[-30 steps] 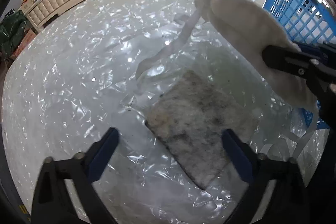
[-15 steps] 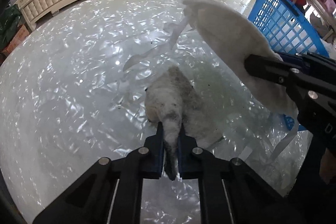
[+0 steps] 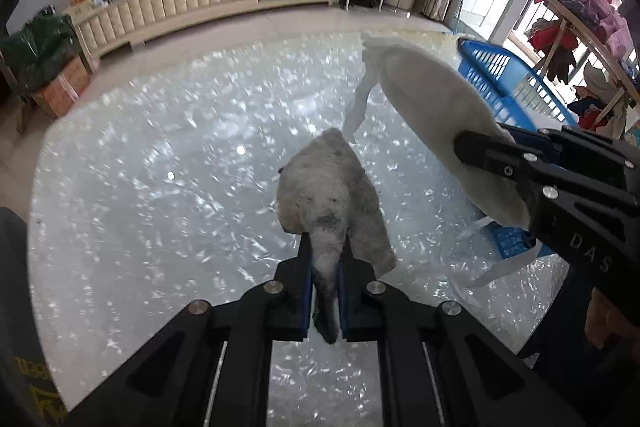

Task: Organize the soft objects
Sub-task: 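Lift the grey pad with the left tool while the right tool carries the mat over the basket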

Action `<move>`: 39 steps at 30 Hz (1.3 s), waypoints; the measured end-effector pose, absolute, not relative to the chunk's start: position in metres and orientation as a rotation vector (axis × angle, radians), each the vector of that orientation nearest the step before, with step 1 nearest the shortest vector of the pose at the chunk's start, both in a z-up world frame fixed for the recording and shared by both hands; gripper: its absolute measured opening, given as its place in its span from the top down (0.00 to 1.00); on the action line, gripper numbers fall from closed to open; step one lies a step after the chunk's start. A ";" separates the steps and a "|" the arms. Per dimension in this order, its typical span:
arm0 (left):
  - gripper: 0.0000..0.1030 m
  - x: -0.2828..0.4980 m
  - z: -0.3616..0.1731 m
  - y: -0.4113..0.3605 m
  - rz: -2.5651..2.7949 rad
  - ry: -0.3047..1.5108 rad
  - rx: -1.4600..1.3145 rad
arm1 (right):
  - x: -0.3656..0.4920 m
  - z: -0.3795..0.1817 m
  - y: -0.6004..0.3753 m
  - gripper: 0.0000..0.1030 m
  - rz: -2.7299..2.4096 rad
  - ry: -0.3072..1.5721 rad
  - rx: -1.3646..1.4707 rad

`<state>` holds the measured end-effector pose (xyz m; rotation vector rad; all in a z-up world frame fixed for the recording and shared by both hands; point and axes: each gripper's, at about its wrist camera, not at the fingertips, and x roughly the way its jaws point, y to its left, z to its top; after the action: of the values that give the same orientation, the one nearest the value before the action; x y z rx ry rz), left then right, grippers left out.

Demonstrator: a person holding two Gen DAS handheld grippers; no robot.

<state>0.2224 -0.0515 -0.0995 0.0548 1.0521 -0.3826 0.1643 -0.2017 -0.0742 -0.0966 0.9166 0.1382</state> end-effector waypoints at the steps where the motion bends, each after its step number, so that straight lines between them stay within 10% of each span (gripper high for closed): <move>1: 0.92 0.221 -0.094 -0.051 -0.379 1.041 0.060 | 0.162 -0.070 -0.202 0.86 0.141 0.907 -0.098; 39: 0.91 0.154 0.024 -0.126 -0.419 0.762 0.114 | 0.109 0.019 -0.267 0.86 0.028 0.657 -0.119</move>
<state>0.1542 -0.1260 0.0242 0.1142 0.7619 -0.4189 0.1087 -0.2671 0.0187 -0.1187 0.6570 0.0275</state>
